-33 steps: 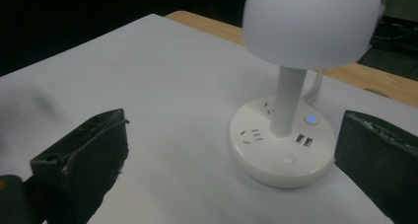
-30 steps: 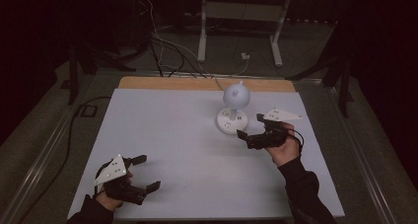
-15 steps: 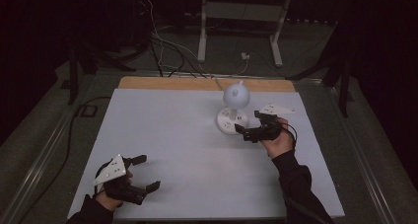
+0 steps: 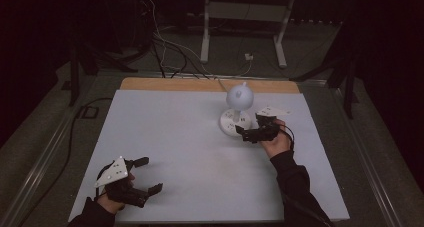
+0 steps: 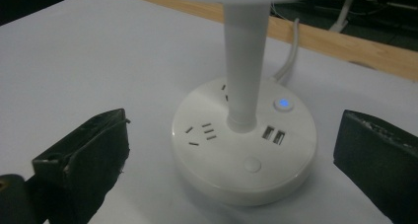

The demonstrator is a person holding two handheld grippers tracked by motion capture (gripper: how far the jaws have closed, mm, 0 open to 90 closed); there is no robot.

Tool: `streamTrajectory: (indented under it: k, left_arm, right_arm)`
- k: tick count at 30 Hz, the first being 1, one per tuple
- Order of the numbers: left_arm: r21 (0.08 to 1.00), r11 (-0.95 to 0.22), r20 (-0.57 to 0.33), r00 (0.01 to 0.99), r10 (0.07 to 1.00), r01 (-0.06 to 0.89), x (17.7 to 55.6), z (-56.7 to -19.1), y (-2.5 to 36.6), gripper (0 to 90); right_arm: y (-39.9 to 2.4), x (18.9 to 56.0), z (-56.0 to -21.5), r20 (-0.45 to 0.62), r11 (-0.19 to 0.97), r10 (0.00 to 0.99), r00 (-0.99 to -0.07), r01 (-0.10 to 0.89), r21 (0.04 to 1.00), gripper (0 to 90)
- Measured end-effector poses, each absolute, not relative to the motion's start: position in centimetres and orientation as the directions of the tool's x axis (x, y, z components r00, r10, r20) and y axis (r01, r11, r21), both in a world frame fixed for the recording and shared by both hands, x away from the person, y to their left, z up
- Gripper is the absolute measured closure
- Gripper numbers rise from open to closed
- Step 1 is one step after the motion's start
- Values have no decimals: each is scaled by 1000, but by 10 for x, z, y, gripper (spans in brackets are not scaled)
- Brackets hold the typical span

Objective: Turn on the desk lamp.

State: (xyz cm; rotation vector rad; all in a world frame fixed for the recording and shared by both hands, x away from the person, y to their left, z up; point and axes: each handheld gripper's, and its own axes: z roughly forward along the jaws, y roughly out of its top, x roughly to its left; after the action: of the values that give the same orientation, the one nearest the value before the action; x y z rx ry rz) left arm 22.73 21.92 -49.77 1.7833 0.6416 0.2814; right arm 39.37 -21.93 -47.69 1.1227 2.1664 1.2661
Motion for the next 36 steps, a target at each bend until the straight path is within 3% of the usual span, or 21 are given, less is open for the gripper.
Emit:
streamTrajectory:
  k: [16, 19, 24, 33, 36]
  left_arm:
    - [940, -193, -132, 822, 554, 281, 228, -498, 218, 4]
    - [940, -194, -130, 823, 553, 279, 227, -498, 219, 4]
    - [940, -193, -132, 824, 550, 280, 227, -498, 218, 3]
    - [941, -187, -139, 823, 552, 284, 228, -498, 219, 4]
    - [941, -187, -136, 823, 551, 281, 228, -498, 219, 4]
  right_arm:
    - [-215, 404, -492, 72, 230, 845, -529, 482, 845, 74]
    - [-214, 404, -492, 71, 212, 867, -493, 495, 842, 157]
    - [-214, 406, -489, 87, 178, 888, -452, 512, 840, 216]
    - [-217, 405, -488, 97, 169, 891, -443, 524, 835, 563]
    - [-217, 404, -488, 100, 171, 884, -457, 515, 840, 609]
